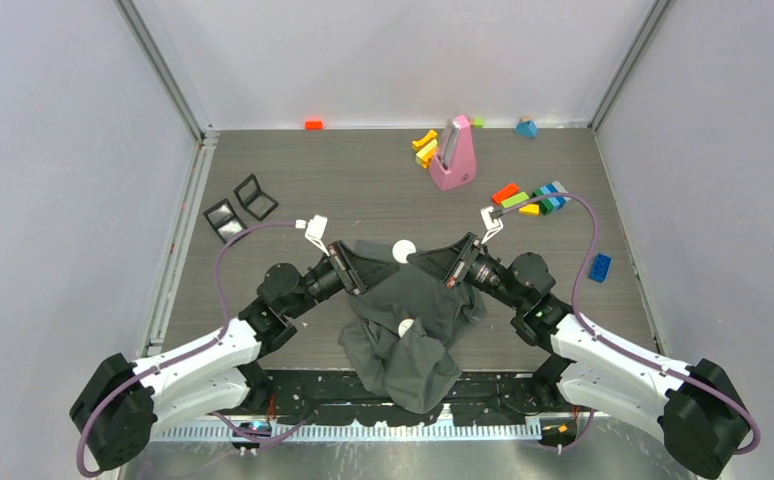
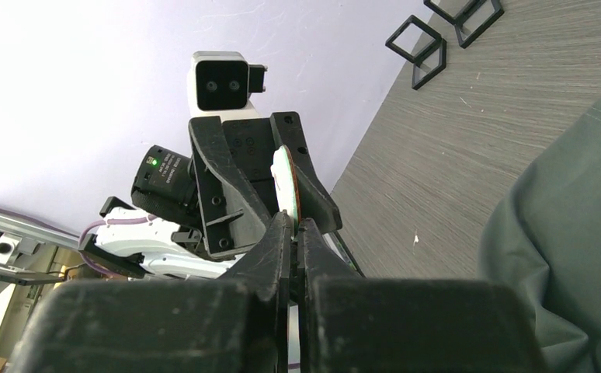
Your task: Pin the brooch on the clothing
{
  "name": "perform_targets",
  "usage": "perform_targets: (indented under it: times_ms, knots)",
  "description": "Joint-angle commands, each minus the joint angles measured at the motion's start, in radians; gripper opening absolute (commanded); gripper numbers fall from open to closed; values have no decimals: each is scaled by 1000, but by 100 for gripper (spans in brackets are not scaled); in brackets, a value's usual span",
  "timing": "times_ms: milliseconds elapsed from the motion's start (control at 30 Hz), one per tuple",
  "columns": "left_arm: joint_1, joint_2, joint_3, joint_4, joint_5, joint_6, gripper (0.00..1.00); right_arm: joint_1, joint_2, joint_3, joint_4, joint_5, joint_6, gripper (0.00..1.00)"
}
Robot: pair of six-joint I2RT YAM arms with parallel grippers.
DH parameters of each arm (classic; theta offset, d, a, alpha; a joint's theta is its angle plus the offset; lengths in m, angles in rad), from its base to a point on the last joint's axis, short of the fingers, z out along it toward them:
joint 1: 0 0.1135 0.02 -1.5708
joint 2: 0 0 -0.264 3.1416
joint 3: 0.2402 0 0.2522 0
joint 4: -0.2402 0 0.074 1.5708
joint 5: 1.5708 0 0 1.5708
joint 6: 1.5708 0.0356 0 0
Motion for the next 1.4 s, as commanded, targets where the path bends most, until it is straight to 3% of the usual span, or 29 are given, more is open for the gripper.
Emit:
perform_targets:
  times_ms: [0,767,967,1167,1233,1333,1367]
  knots:
    - [-6,32,16,126,-23,-13,41,6,3,13,83,7,-8,1]
    - [-5,97,54,205,-20,-25,39,7,16,18,84,-18,-12,1]
    - [-5,107,57,205,-7,-27,27,8,11,18,79,-10,-12,1]
    - [-5,110,52,208,-11,-25,0,7,9,19,68,-10,-14,0]
    - [-5,108,49,204,-16,-22,0,7,-3,19,52,-3,-13,6]
    - [6,84,54,144,9,-3,0,4,-32,13,7,11,-12,40]
    - [18,72,65,100,33,5,0,2,-51,14,-10,12,-16,47]
